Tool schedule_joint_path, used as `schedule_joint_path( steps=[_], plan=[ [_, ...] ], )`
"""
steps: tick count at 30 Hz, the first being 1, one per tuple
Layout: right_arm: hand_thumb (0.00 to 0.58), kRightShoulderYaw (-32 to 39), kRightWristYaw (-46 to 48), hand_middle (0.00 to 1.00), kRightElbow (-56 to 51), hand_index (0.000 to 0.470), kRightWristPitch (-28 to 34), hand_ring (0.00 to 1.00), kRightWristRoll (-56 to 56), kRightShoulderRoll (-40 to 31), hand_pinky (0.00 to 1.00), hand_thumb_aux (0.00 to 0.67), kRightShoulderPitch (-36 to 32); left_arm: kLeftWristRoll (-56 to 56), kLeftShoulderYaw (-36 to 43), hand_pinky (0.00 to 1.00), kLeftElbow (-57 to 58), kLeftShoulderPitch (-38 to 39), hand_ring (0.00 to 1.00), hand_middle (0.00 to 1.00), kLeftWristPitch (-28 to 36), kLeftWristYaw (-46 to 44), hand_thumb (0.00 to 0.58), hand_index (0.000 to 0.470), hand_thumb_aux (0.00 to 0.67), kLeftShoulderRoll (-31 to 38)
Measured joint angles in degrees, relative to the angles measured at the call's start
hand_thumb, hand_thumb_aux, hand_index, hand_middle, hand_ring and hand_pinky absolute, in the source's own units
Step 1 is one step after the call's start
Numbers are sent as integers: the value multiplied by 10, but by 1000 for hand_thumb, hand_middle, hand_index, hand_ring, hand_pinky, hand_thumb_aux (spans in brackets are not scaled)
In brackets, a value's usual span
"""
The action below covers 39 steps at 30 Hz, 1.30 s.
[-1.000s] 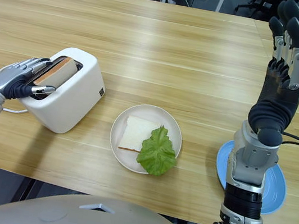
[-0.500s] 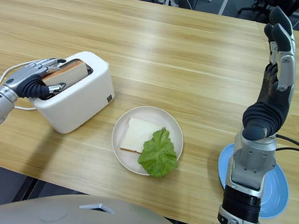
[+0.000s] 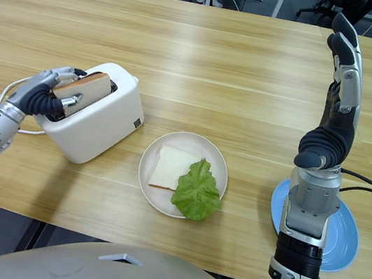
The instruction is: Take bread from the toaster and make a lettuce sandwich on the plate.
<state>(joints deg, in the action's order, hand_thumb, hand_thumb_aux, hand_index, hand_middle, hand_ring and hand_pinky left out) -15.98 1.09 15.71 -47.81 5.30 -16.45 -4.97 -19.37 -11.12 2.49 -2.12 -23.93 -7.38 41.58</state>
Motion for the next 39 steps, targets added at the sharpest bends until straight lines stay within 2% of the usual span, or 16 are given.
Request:
schedule_joint_path(
  steps=[10,18,25,30,34,39],
  plan=[
    [0,0,0,0,-3,0,0,0,4,0,0,0,0,-26,-54,1000,-22,-36,1000,1000,-34,95,580,460,670,-4],
    [0,0,0,0,-15,0,0,0,4,0,0,0,-1,-37,-36,1000,-96,-41,1000,1000,-67,98,580,460,670,-15],
    [0,1,-1,0,-24,0,-3,0,4,0,0,0,-13,-108,58,1000,-135,-85,1000,1000,-104,91,580,460,670,-50],
    [0,4,-1,0,-37,0,-5,0,4,-1,0,0,-22,-236,150,1000,-119,-101,1000,1000,-153,124,580,460,670,-78],
    [0,4,-1,0,-39,0,-5,0,2,-3,0,0,-25,-349,215,1000,-91,-115,1000,1000,-175,182,580,460,670,-92],
    [0,7,0,0,-47,0,-7,0,1,-3,0,0,-30,-495,313,1000,-34,-149,1000,1000,-171,301,580,460,670,-109]
  ],
)
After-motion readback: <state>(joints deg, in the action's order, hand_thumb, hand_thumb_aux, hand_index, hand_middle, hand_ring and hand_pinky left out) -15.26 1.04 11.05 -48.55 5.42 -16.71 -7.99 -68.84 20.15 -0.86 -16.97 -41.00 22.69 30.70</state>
